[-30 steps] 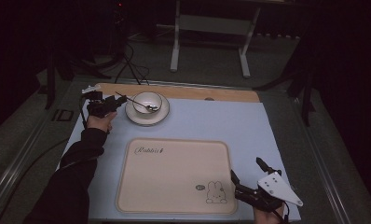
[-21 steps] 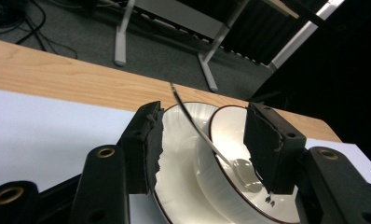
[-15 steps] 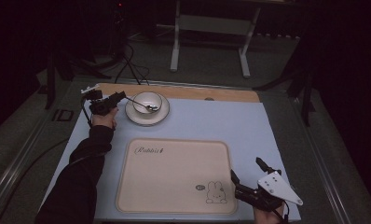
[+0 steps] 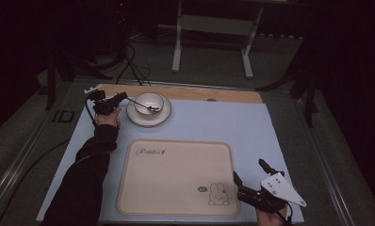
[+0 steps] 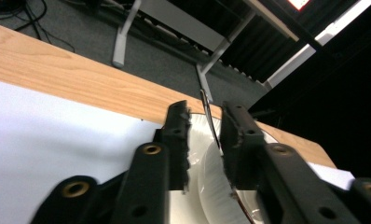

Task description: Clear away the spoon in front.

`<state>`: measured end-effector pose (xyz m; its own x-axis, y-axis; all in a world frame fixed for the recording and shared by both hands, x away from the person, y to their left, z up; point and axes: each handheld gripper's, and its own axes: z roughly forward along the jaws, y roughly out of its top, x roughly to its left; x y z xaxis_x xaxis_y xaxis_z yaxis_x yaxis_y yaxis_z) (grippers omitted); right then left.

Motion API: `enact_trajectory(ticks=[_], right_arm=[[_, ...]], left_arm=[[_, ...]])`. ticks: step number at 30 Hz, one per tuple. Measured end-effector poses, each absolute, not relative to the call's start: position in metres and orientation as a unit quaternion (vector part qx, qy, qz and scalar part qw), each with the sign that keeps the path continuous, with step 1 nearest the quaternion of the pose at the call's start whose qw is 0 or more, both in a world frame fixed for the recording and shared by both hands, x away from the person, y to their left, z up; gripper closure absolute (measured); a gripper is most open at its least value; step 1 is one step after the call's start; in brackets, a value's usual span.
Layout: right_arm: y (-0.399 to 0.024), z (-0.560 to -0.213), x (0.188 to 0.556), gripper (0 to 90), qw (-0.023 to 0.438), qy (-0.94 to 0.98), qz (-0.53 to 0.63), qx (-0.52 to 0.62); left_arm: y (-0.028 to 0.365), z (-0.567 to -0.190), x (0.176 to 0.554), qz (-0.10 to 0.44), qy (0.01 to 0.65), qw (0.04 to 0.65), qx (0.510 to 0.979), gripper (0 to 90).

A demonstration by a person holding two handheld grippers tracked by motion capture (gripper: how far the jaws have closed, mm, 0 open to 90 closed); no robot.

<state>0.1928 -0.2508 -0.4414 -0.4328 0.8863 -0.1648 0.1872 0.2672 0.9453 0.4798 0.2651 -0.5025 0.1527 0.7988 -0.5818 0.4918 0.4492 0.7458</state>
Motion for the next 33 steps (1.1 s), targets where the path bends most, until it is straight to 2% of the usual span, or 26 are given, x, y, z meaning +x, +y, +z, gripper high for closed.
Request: enact_trajectory(ticks=[5, 12, 27, 33], right_arm=[[-0.251, -0.441, 0.193, 12.0, 0.371, 0.704, 0.471, 0.382], [-0.251, -0.442, 0.193, 12.1, 0.37, 0.704, 0.471, 0.382], [-0.251, -0.441, 0.193, 12.1, 0.369, 0.704, 0.472, 0.381], [-0.251, -0.441, 0.193, 12.1, 0.371, 0.704, 0.472, 0.38]], left_arm=[[0.264, -0.503, 0.481, 0.126, 0.637, 0.579, 0.493, 81.7], [0.261, -0.493, 0.478, 0.141, 0.622, 0.593, 0.492, 88.4], [0.253, -0.471, 0.476, 0.164, 0.6, 0.583, 0.523, 89.5], [0.256, -0.455, 0.471, 0.174, 0.594, 0.588, 0.521, 89.6]])
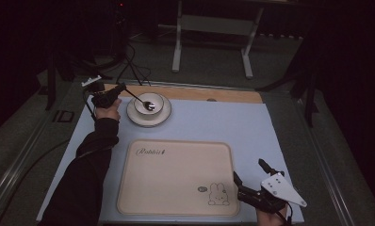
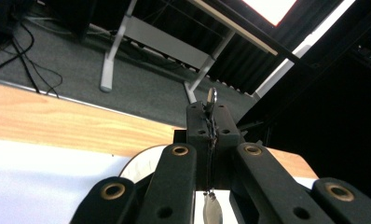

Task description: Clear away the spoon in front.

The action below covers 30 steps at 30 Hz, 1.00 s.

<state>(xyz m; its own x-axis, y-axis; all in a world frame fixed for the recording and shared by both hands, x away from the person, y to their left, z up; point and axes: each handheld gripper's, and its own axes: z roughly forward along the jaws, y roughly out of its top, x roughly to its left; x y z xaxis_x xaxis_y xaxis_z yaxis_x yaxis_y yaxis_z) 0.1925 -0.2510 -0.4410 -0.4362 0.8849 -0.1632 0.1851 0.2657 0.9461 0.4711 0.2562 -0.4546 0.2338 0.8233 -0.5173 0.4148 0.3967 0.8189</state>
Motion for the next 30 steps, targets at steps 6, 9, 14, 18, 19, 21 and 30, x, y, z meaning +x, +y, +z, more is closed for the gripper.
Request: enact_trajectory(ticks=[6, 9, 14, 18, 19, 21, 30], right_arm=[[-0.251, -0.441, 0.193, 12.1, 0.371, 0.704, 0.472, 0.379], [-0.25, -0.441, 0.193, 12.1, 0.371, 0.705, 0.471, 0.38], [-0.251, -0.441, 0.192, 12.1, 0.372, 0.704, 0.472, 0.379], [-0.251, -0.441, 0.192, 12.1, 0.373, 0.703, 0.471, 0.38], [-0.251, -0.441, 0.192, 12.1, 0.373, 0.703, 0.472, 0.38], [-0.251, -0.441, 0.192, 12.1, 0.373, 0.703, 0.472, 0.38], [-0.25, -0.44, 0.191, 12.1, 0.374, 0.703, 0.472, 0.378]], left_arm=[[0.259, -0.432, 0.466, 0.184, 0.581, 0.59, 0.529, 89.6], [0.261, -0.422, 0.462, 0.183, 0.576, 0.591, 0.533, 89.6], [0.265, -0.404, 0.454, 0.183, 0.561, 0.589, 0.553, 89.6], [0.267, -0.394, 0.448, 0.178, 0.552, 0.588, 0.565, 89.6], [0.267, -0.392, 0.446, 0.177, 0.549, 0.588, 0.567, 89.6], [0.268, -0.387, 0.443, 0.174, 0.54, 0.588, 0.576, 89.6], [0.269, -0.369, 0.429, 0.147, 0.511, 0.59, 0.608, 89.7]])
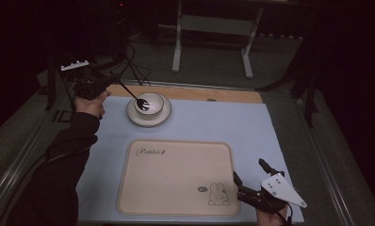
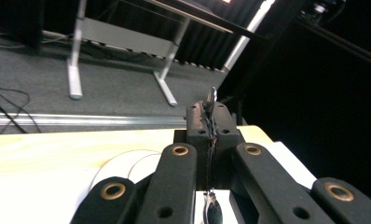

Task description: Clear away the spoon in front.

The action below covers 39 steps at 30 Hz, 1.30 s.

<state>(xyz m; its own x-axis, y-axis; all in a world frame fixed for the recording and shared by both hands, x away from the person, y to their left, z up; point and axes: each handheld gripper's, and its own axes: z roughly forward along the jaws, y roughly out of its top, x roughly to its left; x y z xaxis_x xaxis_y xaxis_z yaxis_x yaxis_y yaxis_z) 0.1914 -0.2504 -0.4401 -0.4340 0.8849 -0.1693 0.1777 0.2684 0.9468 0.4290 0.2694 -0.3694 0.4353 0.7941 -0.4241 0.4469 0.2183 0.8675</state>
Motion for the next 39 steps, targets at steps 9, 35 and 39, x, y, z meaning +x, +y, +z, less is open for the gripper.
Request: enact_trajectory(ticks=[9, 35, 39], right_arm=[[-0.25, -0.44, 0.191, 12.1, 0.374, 0.703, 0.472, 0.378], [-0.249, -0.44, 0.191, 12.1, 0.373, 0.704, 0.472, 0.378], [-0.249, -0.44, 0.191, 12.1, 0.372, 0.704, 0.472, 0.378]], left_arm=[[0.265, -0.35, 0.418, 0.131, 0.477, 0.585, 0.643, 89.6], [0.256, -0.347, 0.379, 0.057, 0.379, 0.575, 0.723, 89.6], [0.254, -0.348, 0.375, 0.045, 0.364, 0.572, 0.734, 89.6]])
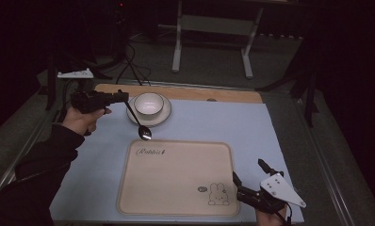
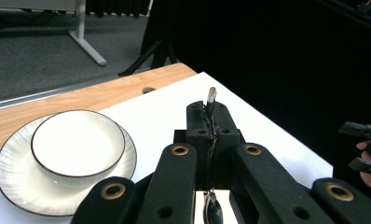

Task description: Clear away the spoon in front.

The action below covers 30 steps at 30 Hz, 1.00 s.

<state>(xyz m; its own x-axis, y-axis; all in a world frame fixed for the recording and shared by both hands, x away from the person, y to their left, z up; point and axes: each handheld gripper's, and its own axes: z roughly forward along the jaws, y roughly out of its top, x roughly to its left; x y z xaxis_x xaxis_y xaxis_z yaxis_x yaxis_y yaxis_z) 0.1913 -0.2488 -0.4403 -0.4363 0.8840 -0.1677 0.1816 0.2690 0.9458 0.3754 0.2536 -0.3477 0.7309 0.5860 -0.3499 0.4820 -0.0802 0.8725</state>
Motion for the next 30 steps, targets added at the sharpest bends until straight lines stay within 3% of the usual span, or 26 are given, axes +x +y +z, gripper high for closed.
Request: enact_trajectory(ticks=[30], right_arm=[[-0.248, -0.441, 0.192, 12.1, 0.371, 0.704, 0.471, 0.38]], left_arm=[[0.227, -0.376, 0.348, -0.028, 0.291, 0.54, 0.789, 89.5]])
